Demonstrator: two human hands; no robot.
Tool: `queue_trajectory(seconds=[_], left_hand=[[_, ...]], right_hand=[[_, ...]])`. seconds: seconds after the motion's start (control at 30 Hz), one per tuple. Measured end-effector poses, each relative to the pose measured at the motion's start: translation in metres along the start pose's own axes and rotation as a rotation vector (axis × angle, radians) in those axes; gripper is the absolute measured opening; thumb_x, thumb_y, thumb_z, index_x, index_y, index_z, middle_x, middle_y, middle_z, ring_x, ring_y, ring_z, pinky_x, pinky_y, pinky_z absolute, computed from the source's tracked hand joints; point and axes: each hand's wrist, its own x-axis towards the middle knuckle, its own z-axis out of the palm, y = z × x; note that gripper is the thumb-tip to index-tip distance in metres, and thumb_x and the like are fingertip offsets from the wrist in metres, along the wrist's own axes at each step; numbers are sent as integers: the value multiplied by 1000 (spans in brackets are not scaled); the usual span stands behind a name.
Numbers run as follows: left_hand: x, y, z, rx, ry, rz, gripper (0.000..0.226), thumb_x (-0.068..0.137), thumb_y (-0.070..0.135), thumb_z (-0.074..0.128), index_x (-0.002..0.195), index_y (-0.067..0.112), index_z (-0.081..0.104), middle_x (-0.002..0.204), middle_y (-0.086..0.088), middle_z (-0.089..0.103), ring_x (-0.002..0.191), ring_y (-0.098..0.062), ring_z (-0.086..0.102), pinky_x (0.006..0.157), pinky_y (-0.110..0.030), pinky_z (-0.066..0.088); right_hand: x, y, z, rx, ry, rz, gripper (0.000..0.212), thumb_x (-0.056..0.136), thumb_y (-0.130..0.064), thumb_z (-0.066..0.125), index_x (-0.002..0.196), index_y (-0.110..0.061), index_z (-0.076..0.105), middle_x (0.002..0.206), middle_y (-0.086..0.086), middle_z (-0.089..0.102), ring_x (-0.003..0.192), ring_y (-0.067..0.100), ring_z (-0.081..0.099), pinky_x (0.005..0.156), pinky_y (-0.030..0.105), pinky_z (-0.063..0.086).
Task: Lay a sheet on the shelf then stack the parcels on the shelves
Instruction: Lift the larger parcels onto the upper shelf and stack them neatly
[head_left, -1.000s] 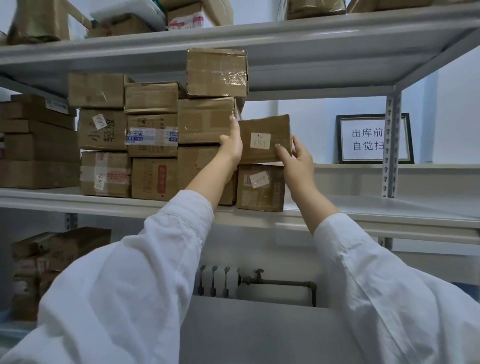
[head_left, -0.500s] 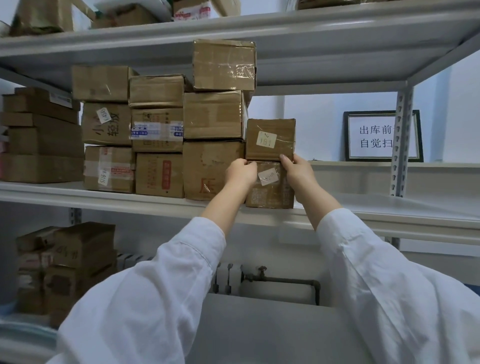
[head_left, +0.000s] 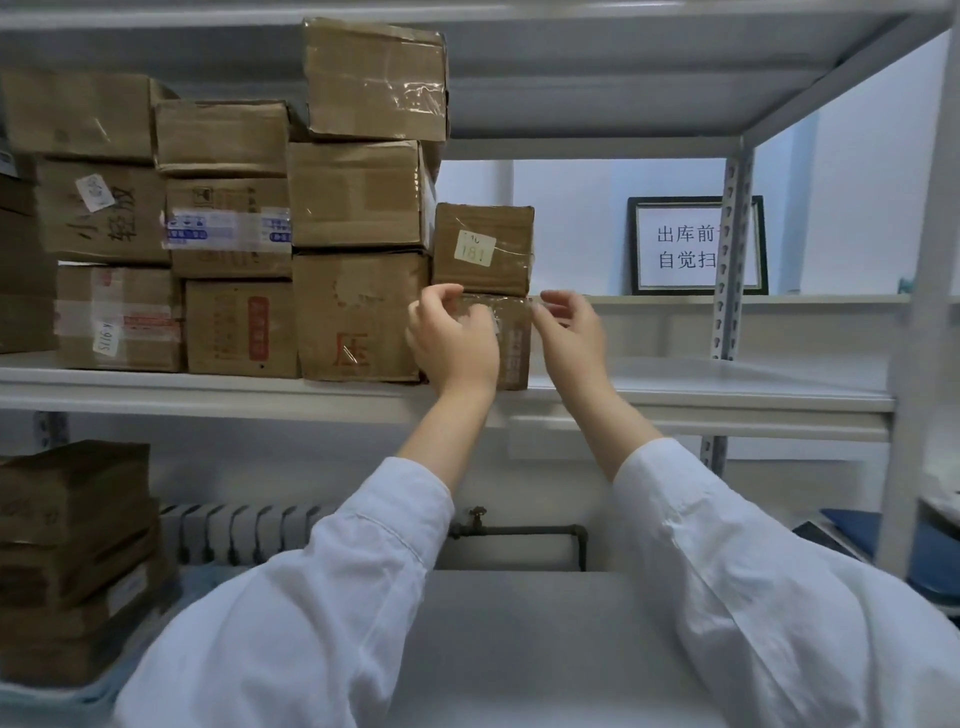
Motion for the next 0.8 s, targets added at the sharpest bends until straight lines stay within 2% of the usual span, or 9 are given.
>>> queue_trajectory(seconds=[0.07, 0.17, 0.3, 0.4, 0.5, 0.6, 0.67, 0.73, 0.8], left_hand=[[-15, 6, 3, -226, -65, 34, 17, 81, 3, 52, 92, 16, 53, 89, 5, 51, 78, -8, 49, 75, -20, 40], [-44, 4, 10, -443, -190, 31, 13, 76, 10, 50, 81, 23, 52, 75, 7, 50, 69, -9, 48, 67, -20, 42], [-79, -17, 22, -560, -197, -72, 16, 81, 3, 48, 75, 17, 53, 66, 2, 49, 60, -2, 49, 60, -15, 41], [-102, -36, 34, -580, -176, -234, 27, 85, -5, 44, 69, 14, 53, 55, 3, 45, 49, -2, 43, 51, -14, 37], [-121, -51, 51, -591, -130, -503, 28, 85, -3, 44, 64, 14, 51, 52, 1, 40, 47, -9, 36, 46, -18, 29], [-137, -70, 72, -614, -127, -1056, 23, 83, 9, 43, 62, 15, 48, 54, 4, 38, 45, -11, 30, 41, -19, 20], [-151, -88, 86, -655, -188, -1414, 26, 85, 14, 36, 59, 16, 43, 57, 7, 38, 46, -10, 29, 44, -19, 19], [-169, -107, 95, -627, -238, -1559, 29, 86, 16, 33, 58, 16, 41, 55, 7, 40, 47, -10, 30, 46, -19, 19], [-184, -123, 103, -586, -266, -1586, 29, 87, 17, 34, 59, 16, 42, 41, 7, 42, 46, -9, 31, 45, -19, 19]], right_hand=[[-9, -4, -14, -36, -31, -117, 7, 90, -17, 60, 94, -14, 65, 83, -7, 63, 76, 4, 58, 68, 16, 46], [-26, 4, -45, -61, -138, -151, 8, 88, -9, 61, 82, -11, 66, 70, 0, 64, 69, 16, 62, 69, 29, 52], [-49, 27, -91, -150, -204, 12, 16, 91, -7, 58, 93, 6, 67, 72, 10, 64, 64, 15, 60, 62, 18, 51], [-63, 53, -122, -237, -219, 126, 18, 92, -8, 57, 98, 6, 66, 74, 7, 64, 63, 9, 60, 58, 11, 48], [-73, 80, -149, -282, -172, 191, 13, 92, -6, 56, 94, 1, 67, 71, 0, 63, 56, -5, 60, 58, 11, 47], [-75, 108, -169, -316, -98, 250, 10, 91, -8, 57, 88, -10, 66, 72, -3, 63, 62, -2, 61, 68, 22, 49], [-76, 126, -179, -385, -62, 299, 10, 90, -13, 59, 91, -13, 68, 81, 0, 67, 79, 12, 63, 80, 32, 50], [-79, 141, -192, -509, -67, 388, 19, 90, -19, 59, 104, -12, 69, 101, 6, 69, 98, 20, 62, 88, 32, 47], [-83, 162, -212, -651, -114, 502, 32, 91, -24, 57, 121, -12, 61, 120, 8, 63, 111, 24, 58, 92, 32, 46]])
